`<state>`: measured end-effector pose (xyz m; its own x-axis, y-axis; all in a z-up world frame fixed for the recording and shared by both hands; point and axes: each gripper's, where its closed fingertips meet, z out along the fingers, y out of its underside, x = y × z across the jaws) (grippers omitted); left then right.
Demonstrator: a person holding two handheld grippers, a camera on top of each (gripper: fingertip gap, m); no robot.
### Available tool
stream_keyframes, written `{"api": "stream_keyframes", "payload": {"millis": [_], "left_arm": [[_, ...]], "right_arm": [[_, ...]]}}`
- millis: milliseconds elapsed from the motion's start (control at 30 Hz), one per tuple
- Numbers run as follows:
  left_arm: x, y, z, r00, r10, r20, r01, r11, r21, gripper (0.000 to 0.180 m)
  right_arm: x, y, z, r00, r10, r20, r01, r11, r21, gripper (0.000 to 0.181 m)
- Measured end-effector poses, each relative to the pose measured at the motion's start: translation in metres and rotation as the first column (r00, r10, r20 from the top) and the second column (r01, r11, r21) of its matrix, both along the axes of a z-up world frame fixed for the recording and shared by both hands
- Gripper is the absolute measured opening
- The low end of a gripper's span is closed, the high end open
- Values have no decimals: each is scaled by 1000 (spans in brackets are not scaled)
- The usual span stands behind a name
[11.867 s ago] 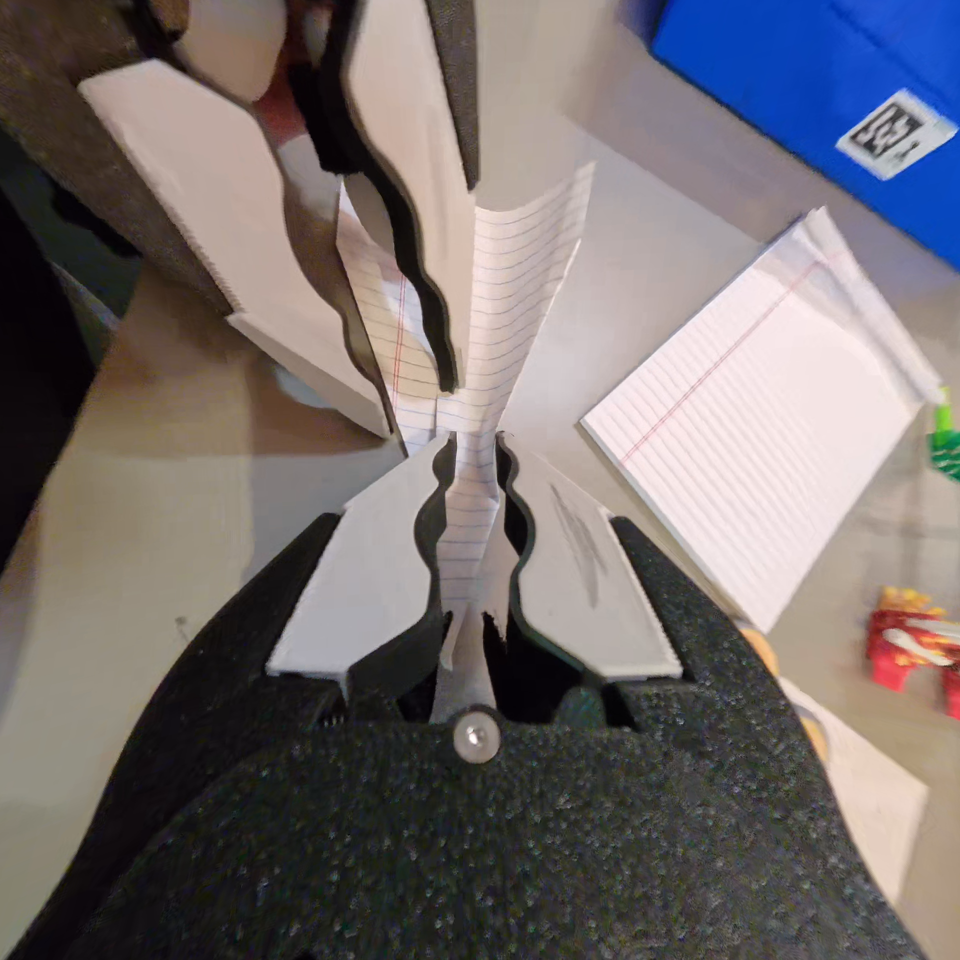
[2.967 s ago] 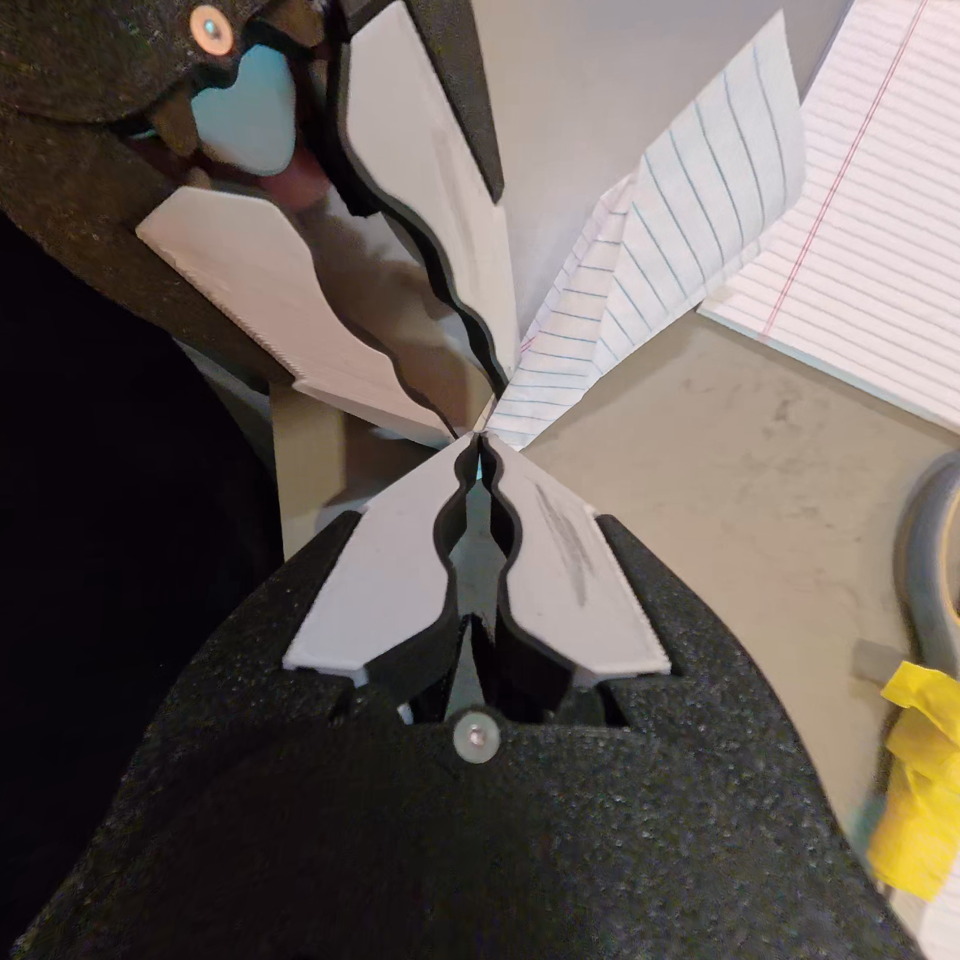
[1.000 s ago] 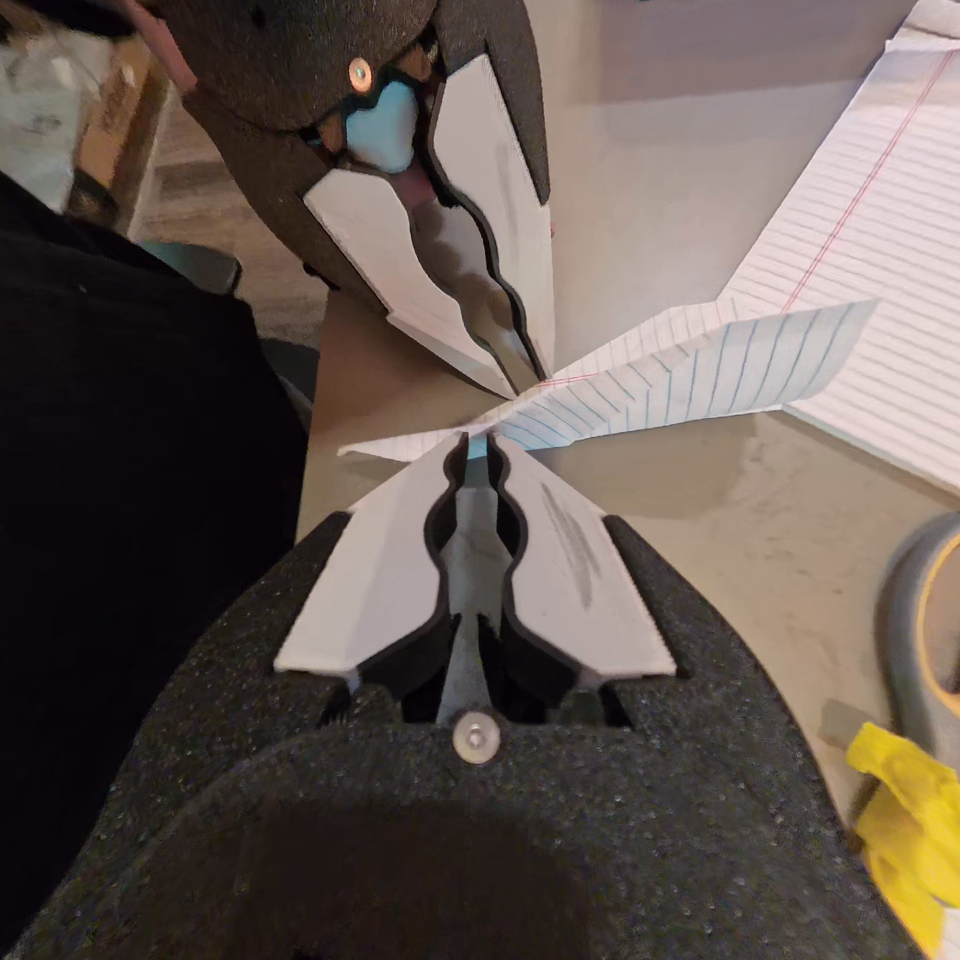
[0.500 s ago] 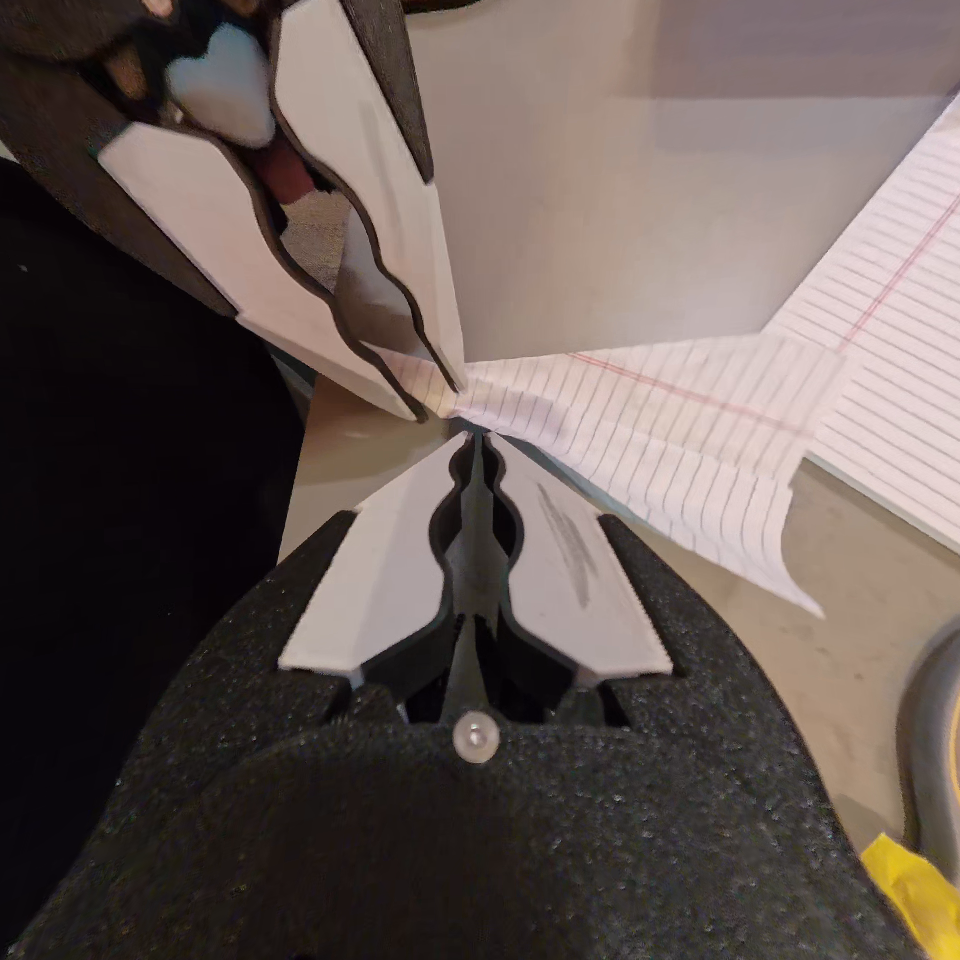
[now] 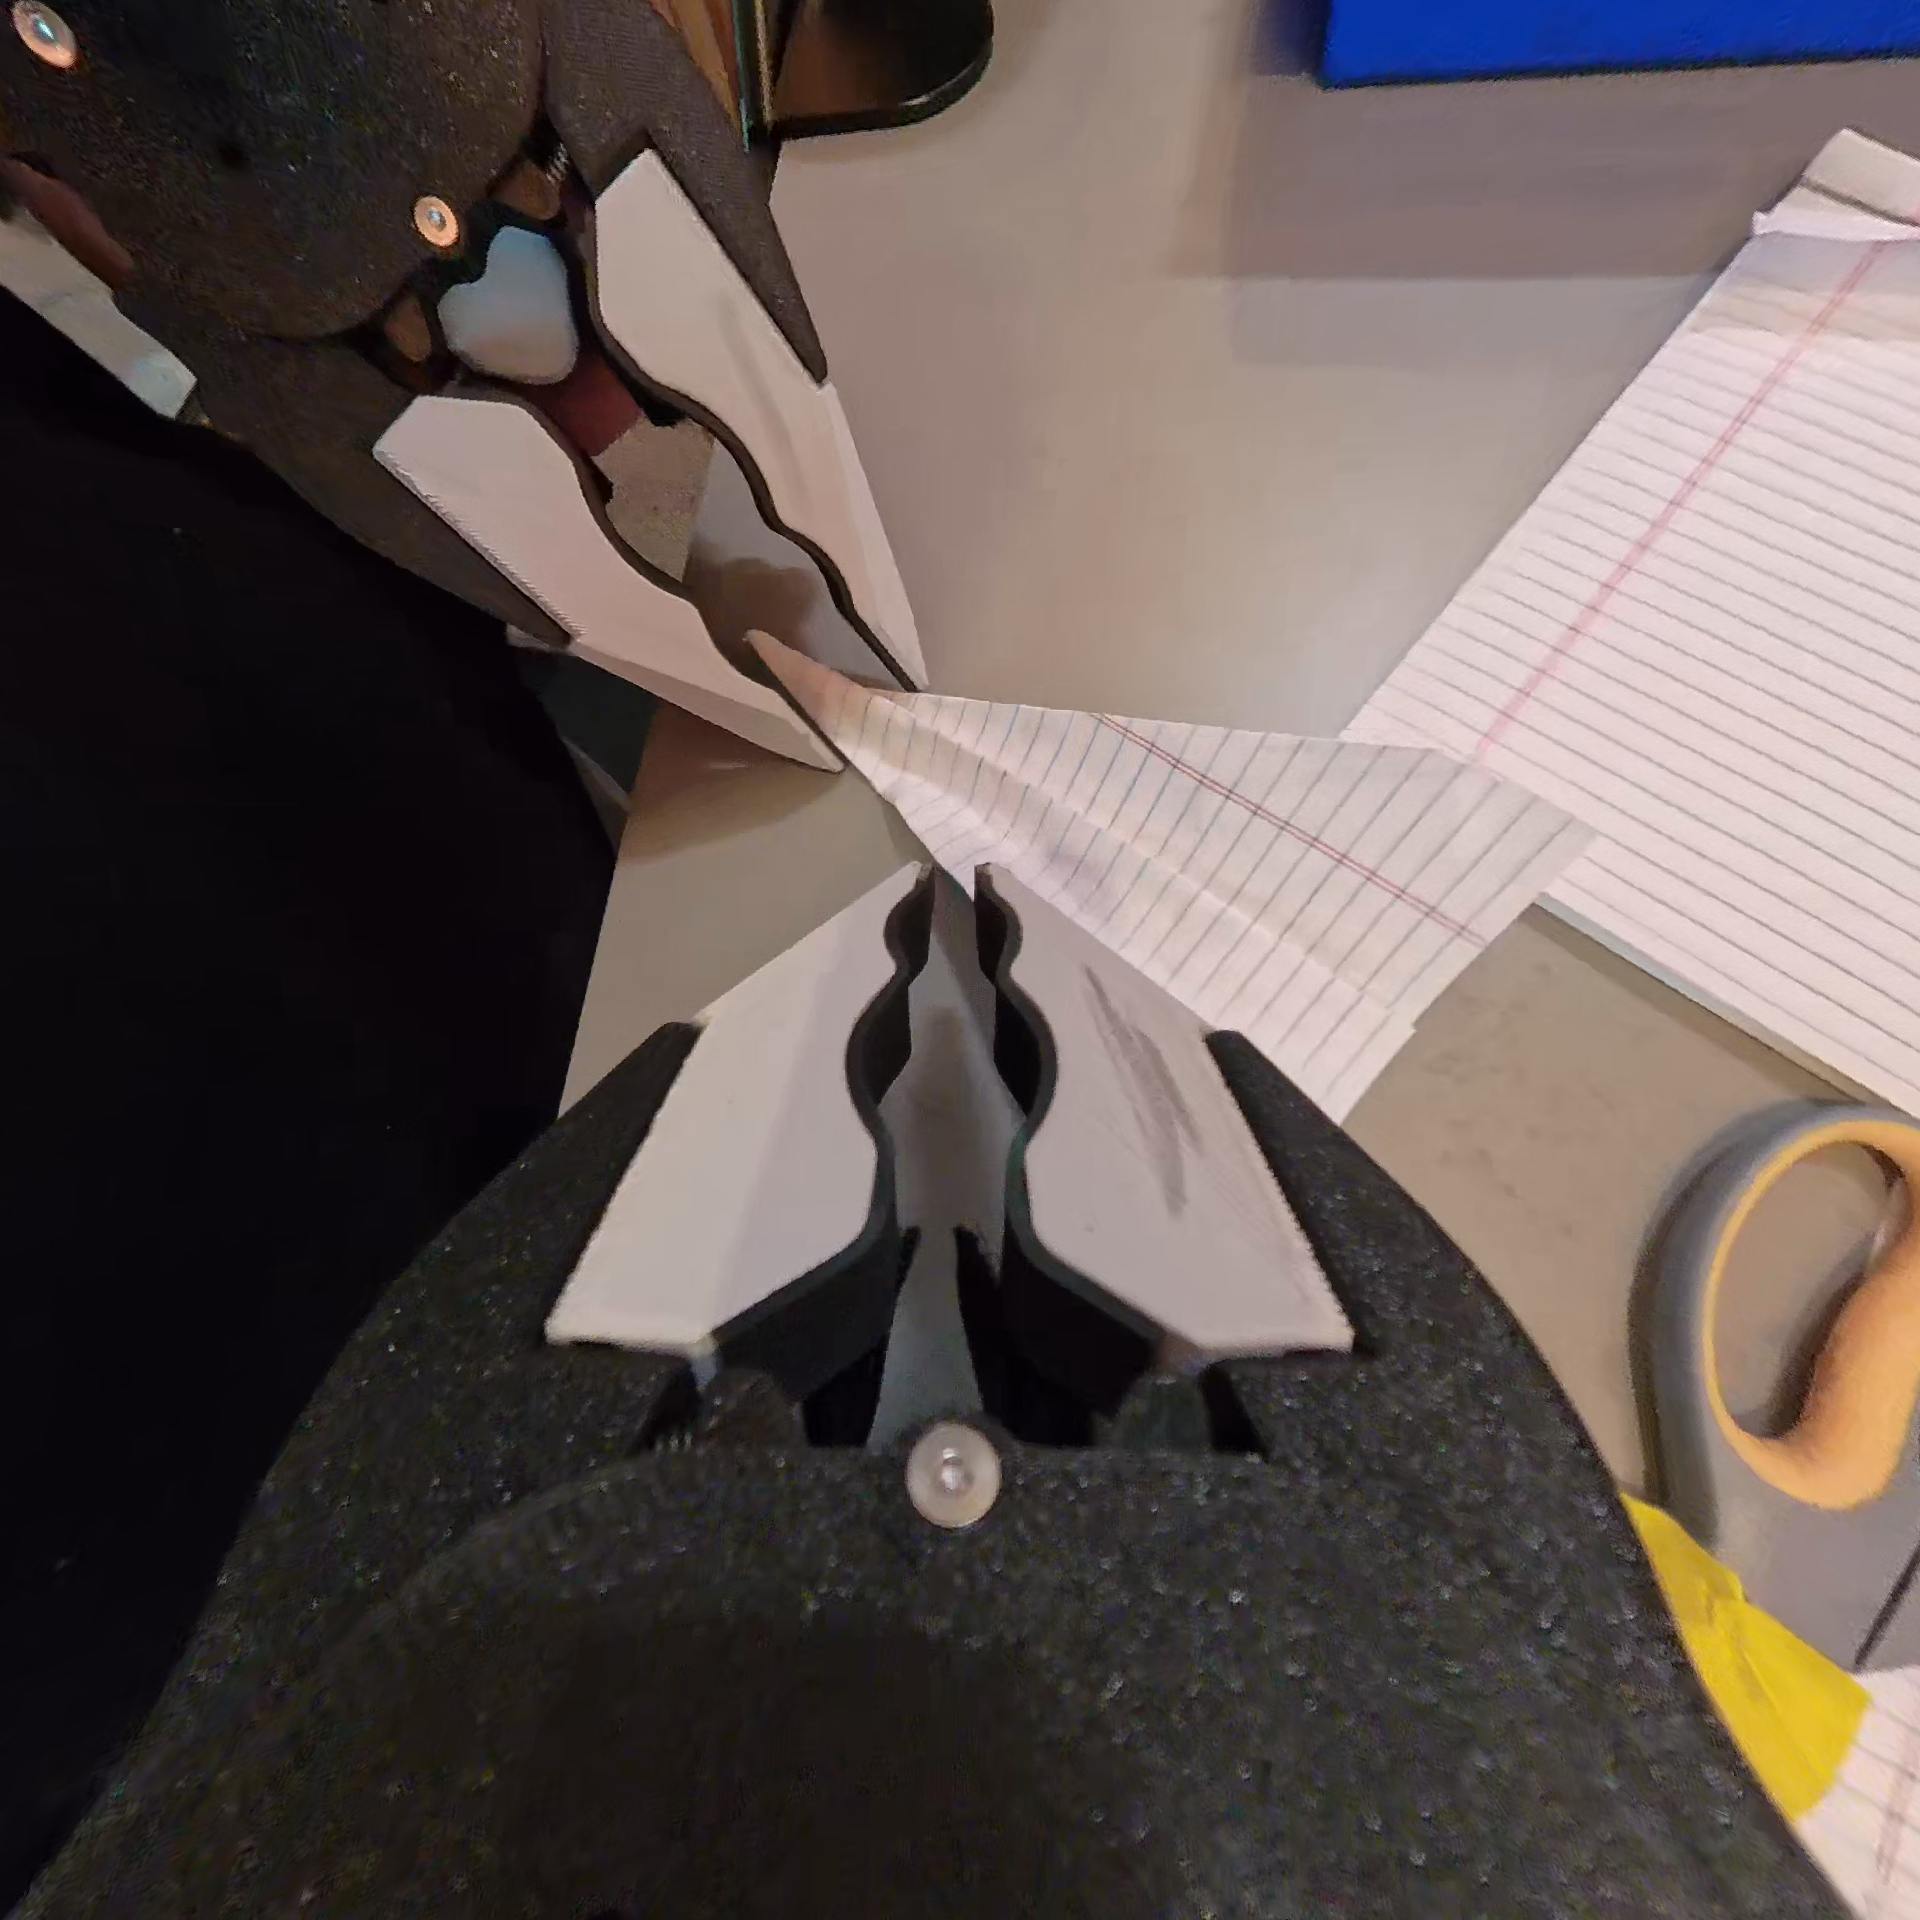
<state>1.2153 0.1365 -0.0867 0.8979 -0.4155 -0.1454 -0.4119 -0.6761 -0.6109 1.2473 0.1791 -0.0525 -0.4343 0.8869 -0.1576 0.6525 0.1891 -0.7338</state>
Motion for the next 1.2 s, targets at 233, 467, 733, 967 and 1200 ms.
{"api": "stream_keyframes", "payload": {"millis": [233,467,733,967,1200], "left_arm": [[-1,1,0,1000,-12,20,13,1000,-25,17],[3,2,0,988,-154,-29,153,988,-29,13],[-1,3,0,978,-209,-10,208,977,-37,13],[-6,5,14,974,-224,-33,225,973,45,36],[-15,20,20,956,-212,-204,240,963,122,46]], "right_arm": [[1,16,13,997,-71,-27,70,997,-18,6],[-12,23,5,997,70,28,-74,970,231,13],[-11,13,-32,968,200,153,-229,952,204,4],[-8,17,-32,966,142,217,-139,990,-26,0],[-7,24,-30,954,104,283,-36,971,-237,0]]}}
